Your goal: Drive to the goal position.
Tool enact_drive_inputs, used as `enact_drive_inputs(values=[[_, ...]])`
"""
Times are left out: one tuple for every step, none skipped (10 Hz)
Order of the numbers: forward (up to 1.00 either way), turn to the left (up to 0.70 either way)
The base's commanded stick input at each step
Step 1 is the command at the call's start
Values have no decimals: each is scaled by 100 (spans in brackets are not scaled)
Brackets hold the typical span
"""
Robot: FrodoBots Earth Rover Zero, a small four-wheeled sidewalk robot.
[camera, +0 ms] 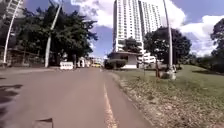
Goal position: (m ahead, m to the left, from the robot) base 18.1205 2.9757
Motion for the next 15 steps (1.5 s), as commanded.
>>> enact_drive_inputs(values=[[70, 31], [70, 35], [70, 35], [70, 26], [70, 5], [70, 0], [70, 0], [70, 0], [70, 0], [70, 0], [70, 0], [70, 0], [70, 0], [70, 0], [70, 0]])
